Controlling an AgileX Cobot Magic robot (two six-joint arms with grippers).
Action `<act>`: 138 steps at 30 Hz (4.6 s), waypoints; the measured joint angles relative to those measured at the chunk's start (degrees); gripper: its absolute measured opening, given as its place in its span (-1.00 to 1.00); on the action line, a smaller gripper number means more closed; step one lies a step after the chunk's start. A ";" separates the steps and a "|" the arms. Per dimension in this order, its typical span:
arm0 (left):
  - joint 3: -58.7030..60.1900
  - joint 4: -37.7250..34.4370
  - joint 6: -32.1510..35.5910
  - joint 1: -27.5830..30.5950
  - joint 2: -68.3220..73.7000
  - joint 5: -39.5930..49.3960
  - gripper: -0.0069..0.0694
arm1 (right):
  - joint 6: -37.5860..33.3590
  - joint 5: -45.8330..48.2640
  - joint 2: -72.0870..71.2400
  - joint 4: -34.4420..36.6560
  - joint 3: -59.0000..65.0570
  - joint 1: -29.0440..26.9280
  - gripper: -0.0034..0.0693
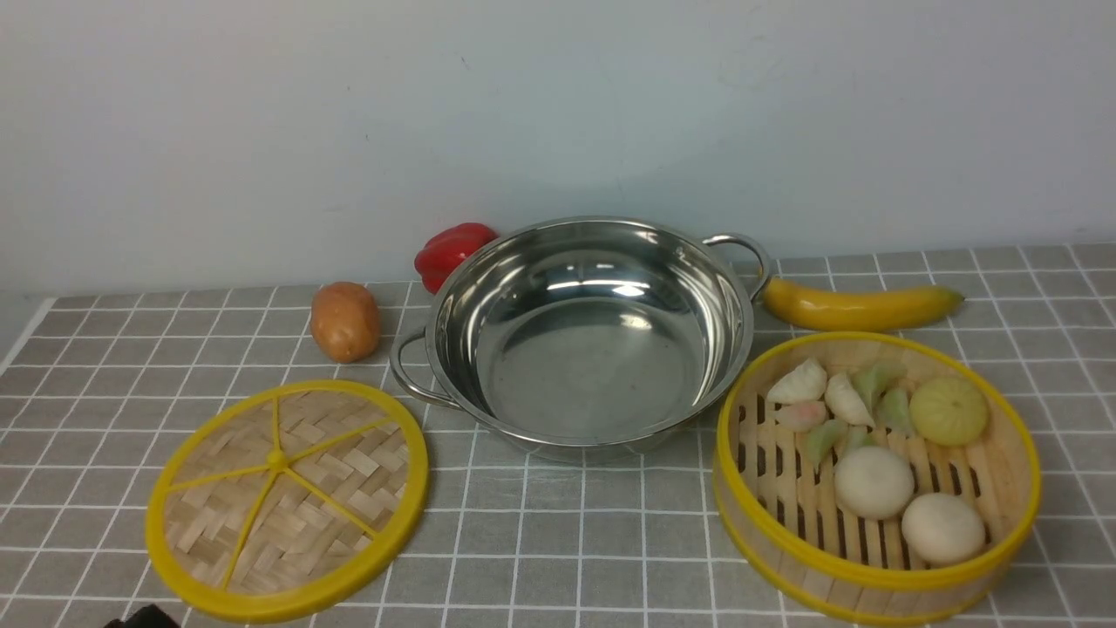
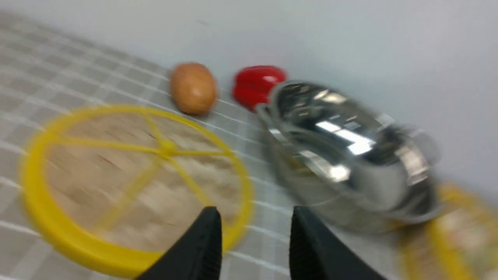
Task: Place the steamer in the pot on the grey tablecloth, and put the lid on the steamer.
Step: 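Reach for and grasp the rim of the bamboo steamer holding the buns with the right gripper, then place the bamboo steamer basket of food into the steel pot with the right gripper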
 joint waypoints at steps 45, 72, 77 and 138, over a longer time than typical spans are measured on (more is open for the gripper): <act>0.00 -16.72 13.58 0.00 -0.12 -7.46 -0.18 | -17.63 40.52 72.24 -4.25 -50.22 1.19 -0.24; 0.00 -15.84 14.28 0.00 -0.12 -6.61 -0.18 | -13.53 27.26 87.45 -8.95 -50.44 1.19 -0.24; 0.00 -15.66 14.28 0.00 -0.12 -6.16 -0.18 | -13.33 26.16 87.45 -9.24 -50.44 1.19 -0.24; 0.00 -15.66 16.34 0.00 -0.12 -6.05 -0.18 | -20.34 59.61 135.44 -7.85 -136.06 22.68 -0.74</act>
